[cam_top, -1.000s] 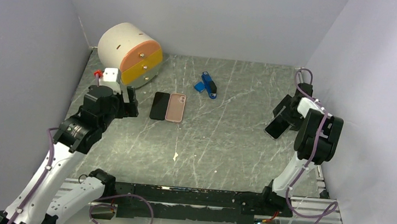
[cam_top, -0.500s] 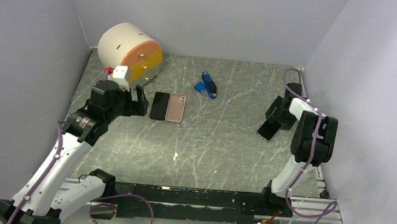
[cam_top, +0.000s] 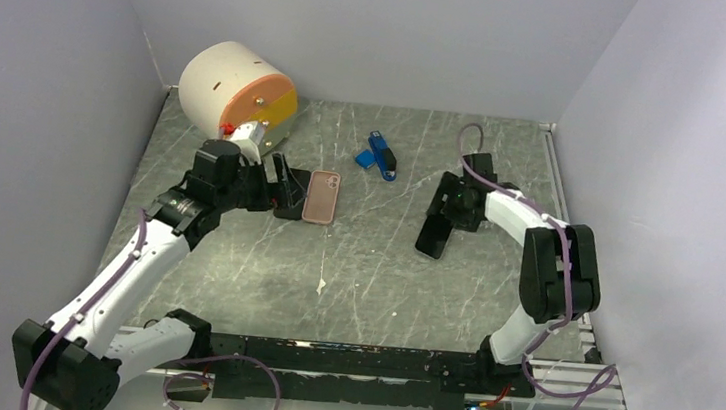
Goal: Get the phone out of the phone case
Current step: Pick up the phone at the center of the board.
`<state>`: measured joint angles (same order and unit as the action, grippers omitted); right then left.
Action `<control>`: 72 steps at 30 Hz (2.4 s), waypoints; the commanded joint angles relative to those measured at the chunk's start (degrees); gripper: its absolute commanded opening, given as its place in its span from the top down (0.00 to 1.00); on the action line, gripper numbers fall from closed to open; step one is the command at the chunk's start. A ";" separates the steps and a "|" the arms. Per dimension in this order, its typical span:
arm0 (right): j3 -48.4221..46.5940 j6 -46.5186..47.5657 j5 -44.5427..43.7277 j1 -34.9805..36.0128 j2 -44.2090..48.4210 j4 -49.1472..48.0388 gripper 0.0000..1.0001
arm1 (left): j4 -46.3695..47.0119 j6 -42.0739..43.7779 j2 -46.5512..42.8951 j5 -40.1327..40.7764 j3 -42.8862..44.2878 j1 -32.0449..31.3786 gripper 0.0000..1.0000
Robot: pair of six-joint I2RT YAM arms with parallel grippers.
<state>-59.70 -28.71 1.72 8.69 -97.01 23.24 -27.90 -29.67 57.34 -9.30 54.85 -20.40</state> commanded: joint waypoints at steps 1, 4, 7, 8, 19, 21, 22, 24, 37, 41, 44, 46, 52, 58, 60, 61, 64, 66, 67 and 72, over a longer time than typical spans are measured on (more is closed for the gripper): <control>2.08 -2.90 4.89 4.21 3.60 -9.26 0.84 | 9.82 -5.44 2.09 -5.36 -2.91 -1.74 0.05; 4.66 -3.55 7.04 6.01 5.07 -14.22 0.92 | 14.25 -6.39 3.81 -4.22 -4.75 -4.40 0.05; 7.08 -3.74 10.40 7.00 6.54 -19.17 0.96 | 18.66 -6.02 5.85 -1.09 -5.81 -8.11 0.05; 7.66 -3.87 11.75 7.19 7.07 -20.38 0.98 | 20.20 -5.89 6.73 -0.54 -5.97 -9.35 0.05; 13.89 -6.78 17.82 8.75 11.84 -31.48 1.00 | 33.35 -6.03 21.55 1.24 -3.05 -18.34 0.05; 14.72 -7.02 18.54 9.02 11.98 -32.84 1.00 | 34.76 -4.78 25.00 1.24 -1.54 -19.58 0.05; 14.98 -7.00 18.62 9.19 11.99 -33.24 1.00 | 35.29 -3.99 26.76 1.71 -0.89 -20.12 0.05; 15.58 -6.95 18.92 9.36 12.30 -33.93 1.00 | 36.73 -2.78 29.83 1.82 0.41 -20.61 0.07; 18.53 -7.22 19.89 10.10 15.91 -36.59 1.00 | 46.71 -0.04 42.46 -5.17 2.94 -22.00 0.24; 19.61 -7.97 20.98 10.40 16.45 -38.21 1.00 | 49.92 -0.06 44.44 -6.73 2.39 -22.22 0.35; 20.66 -8.74 21.45 10.71 17.08 -39.80 1.00 | 52.05 -0.04 45.01 -8.04 1.88 -22.31 0.57; 21.73 -9.10 22.01 10.74 17.84 -41.27 0.99 | 53.72 0.22 43.93 -7.79 0.46 -22.37 0.77; 25.18 -10.85 23.72 10.78 21.02 -46.89 0.75 | 55.73 0.48 38.99 -6.73 -3.49 -22.16 0.97; 27.29 -11.86 24.99 10.75 24.81 -49.66 0.27 | 61.59 -5.37 32.99 -9.59 -9.72 -19.22 0.98; 28.09 -12.37 25.39 10.72 25.91 -50.87 0.18 | 64.66 -8.39 31.12 -11.48 -11.82 -17.41 0.97; 28.48 -12.79 25.60 10.66 26.33 -51.56 0.14 | 66.25 -9.73 30.24 -12.31 -12.84 -16.68 0.98; 29.38 -14.18 27.45 10.65 26.95 -54.30 0.10 | 69.79 -13.39 27.59 -14.56 -15.20 -14.92 0.97; 30.06 -15.77 29.33 10.72 26.84 -57.35 0.06 | 72.02 -15.75 25.78 -16.27 -16.50 -13.95 0.97; 30.42 -16.71 30.26 10.69 26.66 -59.20 0.06 | 73.23 -17.10 25.09 -17.10 -17.10 -13.56 0.98; 31.12 -20.64 33.91 10.67 24.44 -67.24 0.04 | 79.35 -22.95 21.89 -20.17 -19.95 -12.30 0.97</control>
<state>-28.71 -45.28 31.05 19.27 -71.31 -32.77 38.83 -45.76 83.35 -24.32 35.42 -33.36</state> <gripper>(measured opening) 0.956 0.089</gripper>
